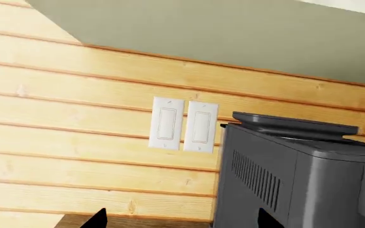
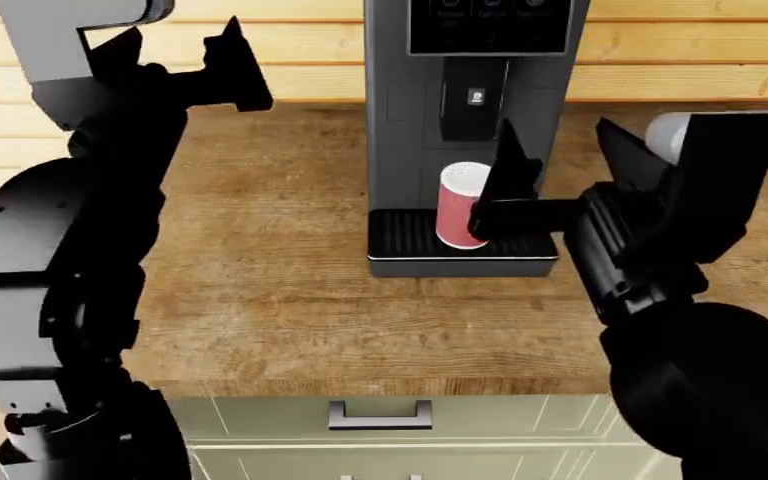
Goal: Pick the mug from the cabinet, place it under the coffee machine dispenser, and press the start button.
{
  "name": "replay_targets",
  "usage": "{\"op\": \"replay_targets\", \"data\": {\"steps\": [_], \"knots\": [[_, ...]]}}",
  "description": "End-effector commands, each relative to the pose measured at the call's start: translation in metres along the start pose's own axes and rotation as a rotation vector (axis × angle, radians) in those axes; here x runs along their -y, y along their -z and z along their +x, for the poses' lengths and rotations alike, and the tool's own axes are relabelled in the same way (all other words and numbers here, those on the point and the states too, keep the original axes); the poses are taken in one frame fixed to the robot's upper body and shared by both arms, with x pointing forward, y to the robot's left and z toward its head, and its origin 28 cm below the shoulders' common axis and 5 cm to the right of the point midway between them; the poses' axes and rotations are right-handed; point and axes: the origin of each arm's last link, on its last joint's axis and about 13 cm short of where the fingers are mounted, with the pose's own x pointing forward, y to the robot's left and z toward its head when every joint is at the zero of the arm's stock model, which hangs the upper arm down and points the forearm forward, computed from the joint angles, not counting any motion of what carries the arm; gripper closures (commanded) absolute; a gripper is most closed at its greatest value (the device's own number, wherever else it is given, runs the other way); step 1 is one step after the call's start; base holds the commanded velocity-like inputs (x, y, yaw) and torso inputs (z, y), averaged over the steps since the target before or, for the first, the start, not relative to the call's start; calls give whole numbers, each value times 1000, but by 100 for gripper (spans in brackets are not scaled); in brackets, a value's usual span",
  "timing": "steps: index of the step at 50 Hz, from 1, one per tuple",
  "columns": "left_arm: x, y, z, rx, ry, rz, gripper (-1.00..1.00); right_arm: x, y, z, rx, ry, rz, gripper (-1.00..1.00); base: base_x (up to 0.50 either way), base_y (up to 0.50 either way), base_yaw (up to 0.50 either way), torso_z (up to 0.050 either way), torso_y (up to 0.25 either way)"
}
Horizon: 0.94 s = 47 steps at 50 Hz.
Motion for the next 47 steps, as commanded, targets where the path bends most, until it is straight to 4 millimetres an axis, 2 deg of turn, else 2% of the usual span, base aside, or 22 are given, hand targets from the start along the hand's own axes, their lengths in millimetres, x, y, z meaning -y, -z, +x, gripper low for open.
{"op": "replay_targets", "data": {"steps": [1,6,12,16,31,47], "knots": [[8,-13,-90,118,111,42,-100,2,-1,-35,40,7,-10,-100,0,0,0,0,0],[4,-4,-121,153,143,-1,-100,5,2,-58,104,-1,24,-100,0,0,0,0,0],[6,-4,-137,272,123,18,-100,6,5,-70,121,-25,43,-100,0,0,0,0,0],[6,-8,-147,278,158,-72,-100,7,1,-77,140,-34,54,-100,0,0,0,0,0],[9,-27,-172,456,129,-48,-100,3,-12,-98,268,-63,82,-100,0,0,0,0,0],[10,-37,-184,539,78,-41,-100,3,-21,-117,437,-78,119,-100,0,0,0,0,0]]}}
